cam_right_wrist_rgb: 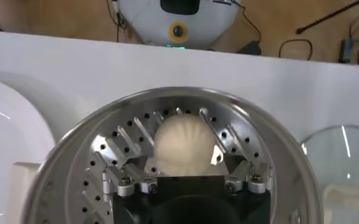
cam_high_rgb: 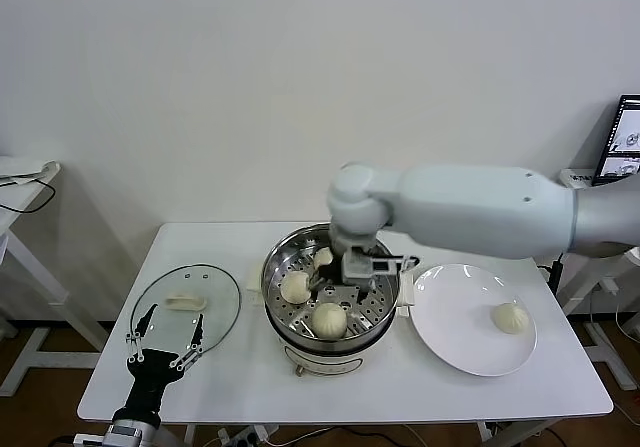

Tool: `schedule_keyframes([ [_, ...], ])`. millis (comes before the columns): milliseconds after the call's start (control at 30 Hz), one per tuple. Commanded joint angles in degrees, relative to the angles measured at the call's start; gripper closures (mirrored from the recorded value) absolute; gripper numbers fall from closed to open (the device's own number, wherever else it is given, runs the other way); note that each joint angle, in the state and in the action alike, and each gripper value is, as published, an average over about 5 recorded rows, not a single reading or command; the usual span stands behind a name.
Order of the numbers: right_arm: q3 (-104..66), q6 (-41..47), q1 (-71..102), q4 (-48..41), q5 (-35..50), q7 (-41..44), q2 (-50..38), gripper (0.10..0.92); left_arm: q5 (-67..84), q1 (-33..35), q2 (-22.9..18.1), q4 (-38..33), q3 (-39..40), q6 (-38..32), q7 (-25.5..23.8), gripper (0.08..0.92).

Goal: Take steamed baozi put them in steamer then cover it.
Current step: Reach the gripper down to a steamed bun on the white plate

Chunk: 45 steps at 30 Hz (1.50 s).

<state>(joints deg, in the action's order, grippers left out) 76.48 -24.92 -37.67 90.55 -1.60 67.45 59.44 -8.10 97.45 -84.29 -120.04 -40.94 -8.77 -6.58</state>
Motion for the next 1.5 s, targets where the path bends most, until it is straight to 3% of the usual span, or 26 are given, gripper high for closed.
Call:
schedule_keyframes([
  [33,-3.1,12.9,-3.2,-1.8,13.6,5.0,-18.7,0.203,-0.3,0.4,0.0,-0.8,0.3,0.0,0.1,0.177],
  [267,-5.2,26.6,4.5,-6.0,13.1,4.5,-29.8,0.203,-1.0,0.6,-0.1,-1.0,1.2,-0.3,0.2,0.177],
  [500,-16.0,31.3,17.4,-12.5,3.2,5.8,-33.6,0.203,-1.7,0.5,-0.5,-0.7,2.2,-0.4,0.4,0.177],
  [900,-37.0,29.8,38.6,-23.0,-11.3,7.6,-31.0,0.203,-2.0,0.0,-1.0,-0.5,3.3,-0.1,0.6,0.177],
  [1500,-44.5,28.1,45.9,-28.1,-16.3,4.8,-25.5,0.203,-2.1,-0.7,-1.2,0.4,3.3,-0.1,0.6,0.177],
])
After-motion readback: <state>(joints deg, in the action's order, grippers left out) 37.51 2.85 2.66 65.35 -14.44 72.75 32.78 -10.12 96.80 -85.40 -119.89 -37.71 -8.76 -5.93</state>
